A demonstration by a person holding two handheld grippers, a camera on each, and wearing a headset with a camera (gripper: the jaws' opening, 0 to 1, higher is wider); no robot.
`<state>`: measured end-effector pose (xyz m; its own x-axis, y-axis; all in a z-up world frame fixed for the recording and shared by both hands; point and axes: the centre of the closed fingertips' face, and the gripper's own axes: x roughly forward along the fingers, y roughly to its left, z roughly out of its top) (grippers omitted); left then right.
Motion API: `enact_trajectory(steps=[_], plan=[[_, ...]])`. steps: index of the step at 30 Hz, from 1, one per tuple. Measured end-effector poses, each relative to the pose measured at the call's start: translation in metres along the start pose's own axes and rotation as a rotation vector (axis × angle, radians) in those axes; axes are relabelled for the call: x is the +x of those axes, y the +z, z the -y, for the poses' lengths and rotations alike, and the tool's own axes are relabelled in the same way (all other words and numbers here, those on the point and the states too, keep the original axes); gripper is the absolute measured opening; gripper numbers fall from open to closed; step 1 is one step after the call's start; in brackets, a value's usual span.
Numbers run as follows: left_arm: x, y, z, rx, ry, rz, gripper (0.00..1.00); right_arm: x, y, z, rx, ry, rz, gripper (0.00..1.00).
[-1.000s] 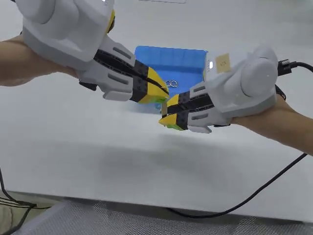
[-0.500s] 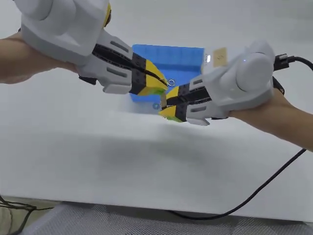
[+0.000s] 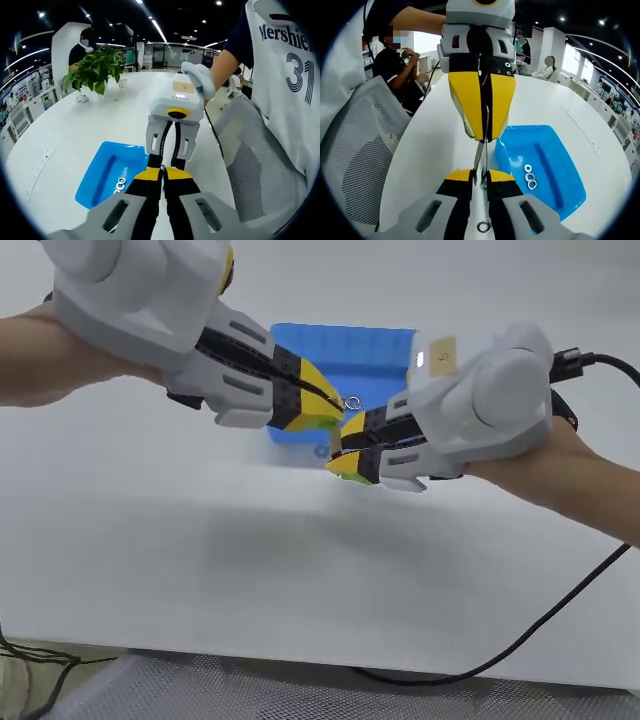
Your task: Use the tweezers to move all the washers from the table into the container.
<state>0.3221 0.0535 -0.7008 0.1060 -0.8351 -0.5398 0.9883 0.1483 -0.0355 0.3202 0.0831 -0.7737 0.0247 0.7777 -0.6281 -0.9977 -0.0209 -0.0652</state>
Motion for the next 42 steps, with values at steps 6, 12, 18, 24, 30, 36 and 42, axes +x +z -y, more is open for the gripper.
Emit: enact_trajectory(steps=[6,12,18,24,30,36,42], plan=[[0.003,-0.002,0.001,0.024,-0.004,-0.009,0.05,0.002,-0.003,0.0,-0.011,-0.002,-0.007,0.12],[0.004,-0.004,0.001,0.049,0.0,-0.016,0.05,0.004,-0.004,0.001,-0.015,-0.01,-0.005,0.12],[0.004,-0.006,0.002,0.076,-0.001,-0.026,0.05,0.007,-0.005,0.002,-0.027,-0.009,-0.004,0.12],[0.007,-0.007,0.0,0.074,-0.007,-0.021,0.05,0.007,-0.007,0.002,-0.033,-0.006,-0.01,0.12],[0.007,-0.006,-0.002,0.083,-0.007,-0.019,0.05,0.008,-0.012,0.005,-0.046,-0.011,-0.025,0.12],[0.006,-0.006,-0.002,0.088,-0.006,-0.015,0.05,0.007,-0.013,0.005,-0.052,-0.021,-0.027,0.12],[0.007,-0.003,-0.001,0.091,-0.015,-0.005,0.05,0.005,-0.012,0.005,-0.064,-0.032,-0.017,0.11]])
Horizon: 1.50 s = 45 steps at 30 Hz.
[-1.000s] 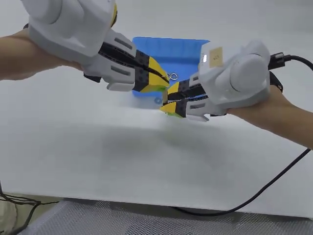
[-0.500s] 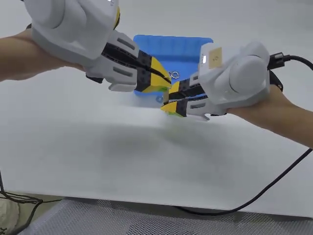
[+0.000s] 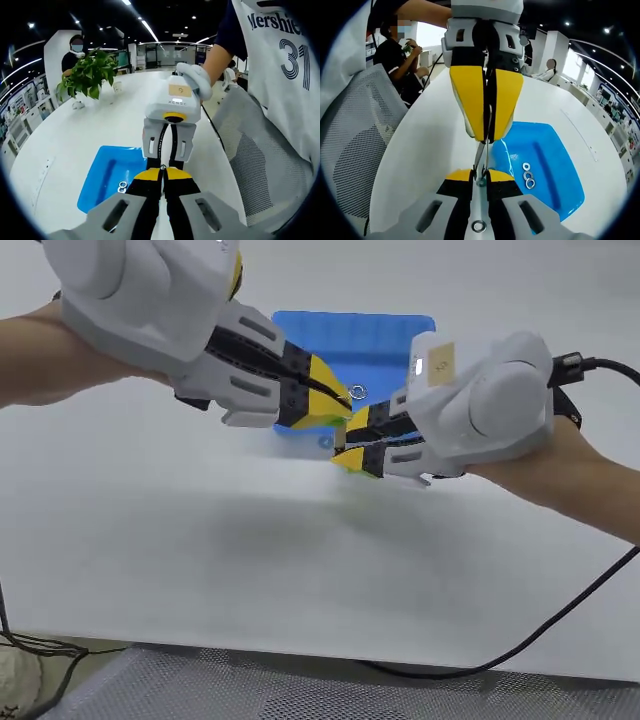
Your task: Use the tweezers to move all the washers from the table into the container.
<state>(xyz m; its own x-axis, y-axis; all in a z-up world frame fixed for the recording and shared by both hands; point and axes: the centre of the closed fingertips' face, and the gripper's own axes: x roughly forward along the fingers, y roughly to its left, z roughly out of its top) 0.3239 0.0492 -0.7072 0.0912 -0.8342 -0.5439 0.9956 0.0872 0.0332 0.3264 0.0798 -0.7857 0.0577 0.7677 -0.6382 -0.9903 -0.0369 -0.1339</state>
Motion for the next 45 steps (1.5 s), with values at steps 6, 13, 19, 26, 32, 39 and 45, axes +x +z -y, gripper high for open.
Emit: enact_trajectory(steps=[6,13,19,26,32,39,45], plan=[[0.0003,0.0,0.0001,-0.003,-0.005,0.006,0.05,-0.0015,-0.0004,-0.0008,0.001,-0.002,-0.002,0.11],[0.0016,-0.0035,0.0011,-0.002,-0.01,-0.002,0.05,-0.0006,-0.0039,-0.0016,0.003,-0.001,-0.008,0.11],[0.0008,-0.0045,0.0016,-0.009,-0.012,-0.003,0.05,0.0005,-0.0037,-0.0011,0.003,0.003,-0.007,0.11],[0.0007,-0.0048,0.0022,-0.015,-0.01,-0.012,0.05,0.0017,-0.0029,-0.0013,0.018,0.014,-0.002,0.11],[0.001,-0.0047,0.0023,-0.013,-0.003,-0.027,0.05,0.0022,-0.0014,-0.0013,0.01,0.013,0.006,0.11],[-0.0017,-0.0063,0.0021,-0.029,0.003,-0.031,0.05,0.0037,0.0005,-0.0014,0.013,0.016,0.007,0.1],[-0.0018,-0.0054,0.0034,-0.038,0.002,-0.028,0.05,0.0031,0.0008,-0.0027,0.024,0.02,0.007,0.08]])
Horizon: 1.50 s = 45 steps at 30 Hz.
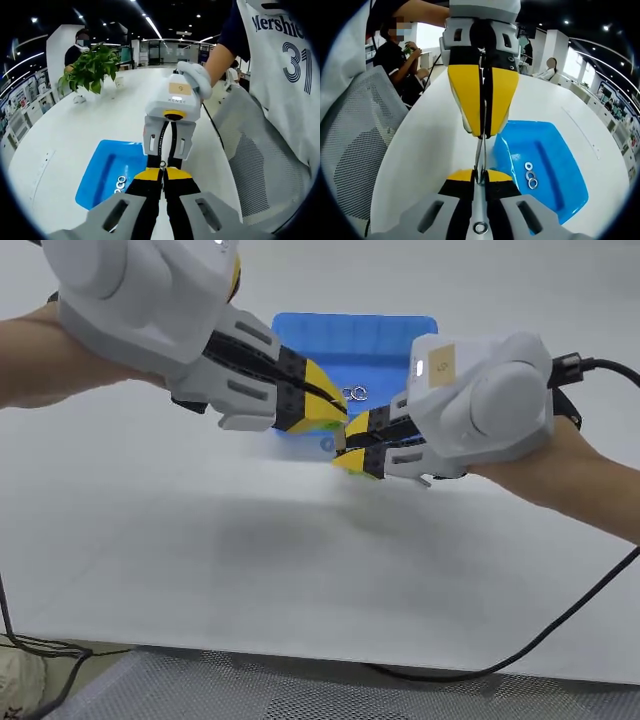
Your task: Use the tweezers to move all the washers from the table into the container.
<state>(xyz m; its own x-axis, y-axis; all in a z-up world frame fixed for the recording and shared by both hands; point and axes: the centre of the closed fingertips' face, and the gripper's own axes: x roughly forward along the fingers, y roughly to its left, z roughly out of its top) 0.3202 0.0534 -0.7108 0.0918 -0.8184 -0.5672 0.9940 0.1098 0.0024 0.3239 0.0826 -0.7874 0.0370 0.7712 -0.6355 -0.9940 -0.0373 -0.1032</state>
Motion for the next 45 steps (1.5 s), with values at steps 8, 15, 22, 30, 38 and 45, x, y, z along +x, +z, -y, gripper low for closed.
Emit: enact_trajectory(steps=[8,15,22,30,38,45], plan=[[0.0001,0.0017,0.004,-0.005,-0.006,-0.004,0.05,-0.0009,0.0001,-0.0032,-0.005,0.002,-0.005,0.07],[-0.0009,-0.0006,0.0026,-0.001,-0.002,-0.007,0.05,0.0,-0.0004,-0.0027,-0.03,-0.002,-0.011,0.08],[0.0,0.001,0.0045,0.018,-0.003,-0.006,0.05,-0.0005,-0.0019,-0.001,-0.033,-0.013,-0.009,0.09],[0.0011,0.0021,0.0019,0.028,-0.001,-0.002,0.05,-0.0028,-0.0026,0.0017,-0.029,-0.028,-0.002,0.1],[-0.0009,-0.0016,-0.0029,0.03,0.007,-0.004,0.05,-0.0012,-0.0001,0.0032,-0.034,-0.031,0.002,0.11],[0.0005,-0.0043,-0.0042,0.042,0.004,-0.009,0.05,0.0006,-0.0006,0.0032,-0.036,-0.029,-0.003,0.11]])
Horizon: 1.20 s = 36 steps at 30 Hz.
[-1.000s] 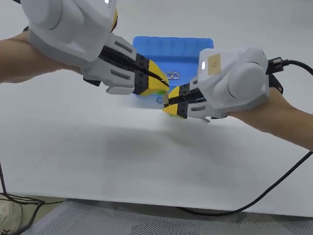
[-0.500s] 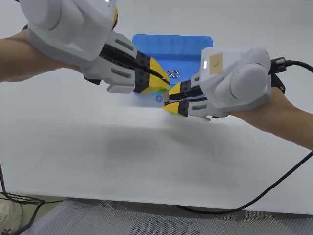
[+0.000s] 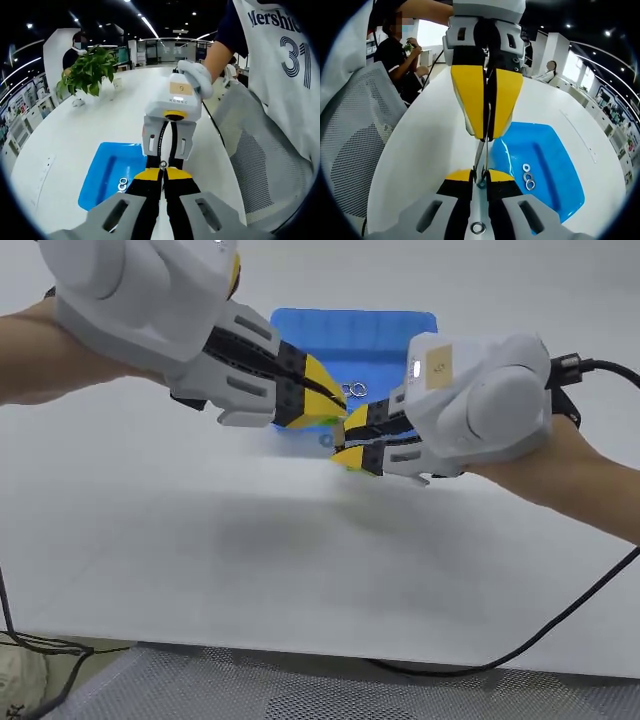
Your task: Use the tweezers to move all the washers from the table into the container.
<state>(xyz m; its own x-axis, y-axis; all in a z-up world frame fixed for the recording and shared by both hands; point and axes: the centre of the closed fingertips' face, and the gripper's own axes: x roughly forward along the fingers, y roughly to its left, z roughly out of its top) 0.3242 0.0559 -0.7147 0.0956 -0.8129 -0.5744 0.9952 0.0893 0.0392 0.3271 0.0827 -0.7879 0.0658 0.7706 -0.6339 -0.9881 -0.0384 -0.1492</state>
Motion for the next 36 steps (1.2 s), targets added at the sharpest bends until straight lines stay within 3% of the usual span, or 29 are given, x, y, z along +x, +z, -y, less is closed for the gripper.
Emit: enact_trajectory(steps=[17,36], plan=[[0.0048,0.0008,-0.0045,-0.01,-0.007,0.011,0.05,-0.0015,-0.003,0.001,0.022,-0.006,0.004,0.12],[0.0054,0.0055,0.0022,-0.039,-0.025,0.008,0.05,-0.0024,-0.0022,-0.0018,0.065,0.011,0.028,0.09]])
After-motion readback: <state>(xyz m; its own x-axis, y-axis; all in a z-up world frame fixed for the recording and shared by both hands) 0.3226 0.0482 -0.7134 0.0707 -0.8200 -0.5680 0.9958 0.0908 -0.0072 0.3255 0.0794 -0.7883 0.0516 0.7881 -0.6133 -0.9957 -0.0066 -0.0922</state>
